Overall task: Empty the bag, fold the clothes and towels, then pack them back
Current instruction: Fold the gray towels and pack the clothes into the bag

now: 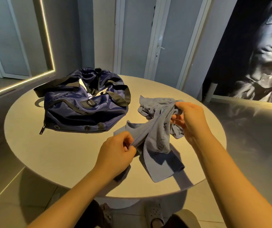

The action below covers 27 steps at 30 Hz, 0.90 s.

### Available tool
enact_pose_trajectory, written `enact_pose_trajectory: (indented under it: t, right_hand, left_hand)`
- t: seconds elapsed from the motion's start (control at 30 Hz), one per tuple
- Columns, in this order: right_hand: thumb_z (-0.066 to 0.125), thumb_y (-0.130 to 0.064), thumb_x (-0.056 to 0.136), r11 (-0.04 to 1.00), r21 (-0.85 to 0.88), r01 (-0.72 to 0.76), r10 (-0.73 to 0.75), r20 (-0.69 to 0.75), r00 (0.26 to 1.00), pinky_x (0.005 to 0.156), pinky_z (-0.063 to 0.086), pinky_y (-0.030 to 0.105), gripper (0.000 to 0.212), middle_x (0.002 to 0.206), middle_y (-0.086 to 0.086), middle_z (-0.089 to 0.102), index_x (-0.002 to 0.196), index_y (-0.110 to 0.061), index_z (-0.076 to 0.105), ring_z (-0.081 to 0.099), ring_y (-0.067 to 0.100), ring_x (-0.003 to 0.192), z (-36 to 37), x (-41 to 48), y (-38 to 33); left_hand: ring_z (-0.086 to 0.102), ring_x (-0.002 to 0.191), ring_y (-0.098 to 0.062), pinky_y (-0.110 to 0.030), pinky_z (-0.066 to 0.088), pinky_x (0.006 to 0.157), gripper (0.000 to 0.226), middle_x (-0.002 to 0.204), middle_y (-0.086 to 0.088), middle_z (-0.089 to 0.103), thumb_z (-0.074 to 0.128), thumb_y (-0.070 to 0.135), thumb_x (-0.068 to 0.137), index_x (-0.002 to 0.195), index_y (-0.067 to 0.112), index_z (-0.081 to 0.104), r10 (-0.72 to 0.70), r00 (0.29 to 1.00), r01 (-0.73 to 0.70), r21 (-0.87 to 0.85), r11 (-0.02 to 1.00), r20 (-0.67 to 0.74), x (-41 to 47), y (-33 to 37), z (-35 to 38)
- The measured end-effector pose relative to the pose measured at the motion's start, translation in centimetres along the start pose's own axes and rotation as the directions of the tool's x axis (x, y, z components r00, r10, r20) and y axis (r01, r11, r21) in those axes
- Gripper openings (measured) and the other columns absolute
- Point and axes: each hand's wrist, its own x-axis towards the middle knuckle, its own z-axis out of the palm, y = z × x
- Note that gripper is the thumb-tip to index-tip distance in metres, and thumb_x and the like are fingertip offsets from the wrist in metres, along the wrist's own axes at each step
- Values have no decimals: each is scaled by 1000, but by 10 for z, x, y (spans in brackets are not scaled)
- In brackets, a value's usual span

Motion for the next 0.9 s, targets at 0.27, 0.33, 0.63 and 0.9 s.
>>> enact_pose_trajectory:
  t: [0.27,0.33,0.63,0.9]
  right_hand:
    - [52,-6,104,867,414,-279,355,-118,928,53,62,36,16,87,16,61,118,1,56,63,25,75,-59,52,71]
    - [54,-7,104,862,427,-273,360,-137,923,58,63,39,19,86,16,62,120,0,58,64,25,74,-68,55,91]
    - [50,-5,105,936,350,-18,95,-205,974,66,62,32,18,80,11,70,96,-3,65,69,20,67,-84,49,129]
    - [48,-4,105,959,283,13,47,-206,977,66,62,31,22,79,12,68,89,-6,64,70,16,64,-87,50,134]
  left_hand:
    - [59,69,-18,-38,48,57,15,82,5,66,65,23,98,102,28,51,135,991,-133,80,988,-11,-11,-3,14]
    - [54,64,-16,-34,44,54,16,76,6,62,63,16,99,98,26,51,153,988,-152,74,986,-9,-13,-1,20]
    - [65,74,-11,-34,57,72,15,81,9,73,65,34,94,88,26,76,-76,997,76,-69,995,15,-30,25,65]
    - [53,75,-14,-36,49,69,49,73,14,57,59,79,74,69,31,63,-23,1000,23,120,992,-1,-37,44,104]
